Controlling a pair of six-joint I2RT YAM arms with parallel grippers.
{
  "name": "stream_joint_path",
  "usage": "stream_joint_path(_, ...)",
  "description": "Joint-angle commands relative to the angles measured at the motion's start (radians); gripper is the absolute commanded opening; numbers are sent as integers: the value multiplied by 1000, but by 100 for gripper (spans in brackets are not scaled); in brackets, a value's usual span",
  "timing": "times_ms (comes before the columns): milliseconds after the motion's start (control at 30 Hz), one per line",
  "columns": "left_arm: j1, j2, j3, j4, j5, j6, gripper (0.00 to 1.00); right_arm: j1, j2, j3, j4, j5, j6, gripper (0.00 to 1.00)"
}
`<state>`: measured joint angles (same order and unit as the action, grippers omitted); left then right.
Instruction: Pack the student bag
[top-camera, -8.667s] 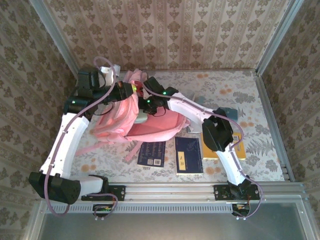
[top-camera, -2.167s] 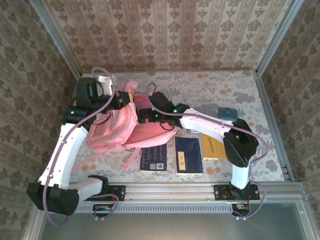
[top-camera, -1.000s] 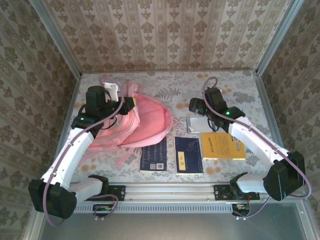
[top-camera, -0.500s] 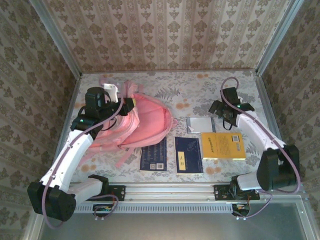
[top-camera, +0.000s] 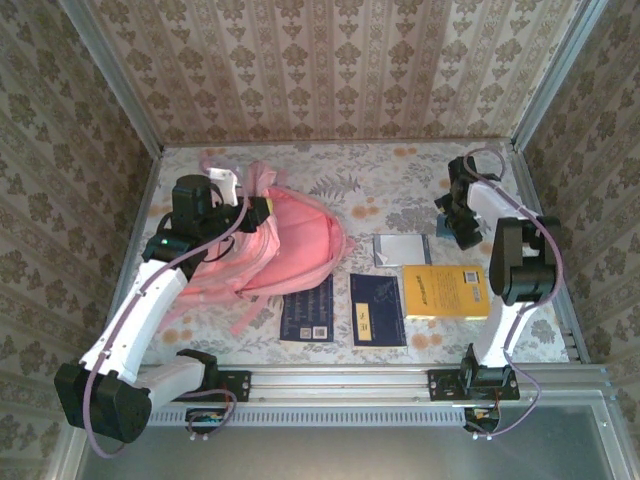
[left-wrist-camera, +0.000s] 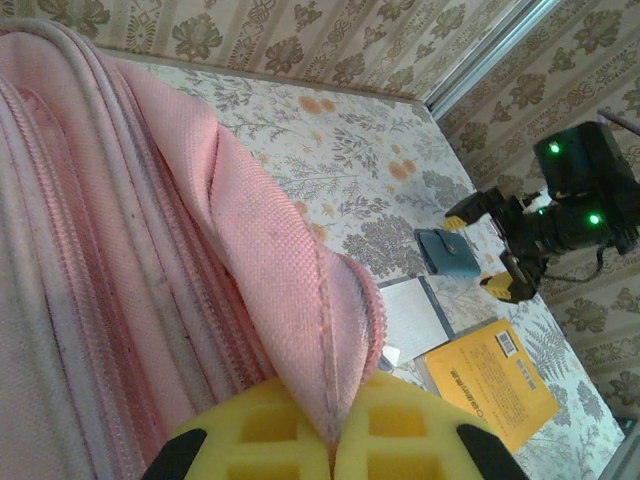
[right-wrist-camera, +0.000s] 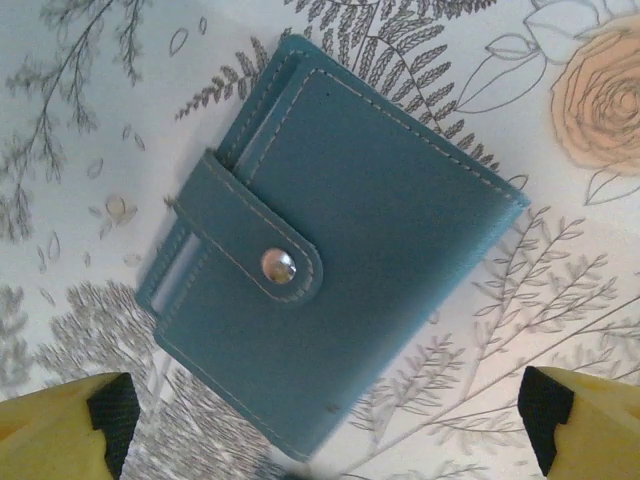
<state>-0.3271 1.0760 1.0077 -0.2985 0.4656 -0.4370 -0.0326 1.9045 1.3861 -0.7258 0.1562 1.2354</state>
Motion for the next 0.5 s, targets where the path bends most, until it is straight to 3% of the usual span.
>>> stream_joint_path(0,-7,-20,0,48,-5,15,0,0,80,132,-148,15,203,100)
stream_joint_path(167,-10,-11,2,48,-5,16,0,-5,163,257,-258,57,286,100)
stream_joint_path(467,-10,-2,2,43,-10,21,0,-71,222,209,-263,35,325,100)
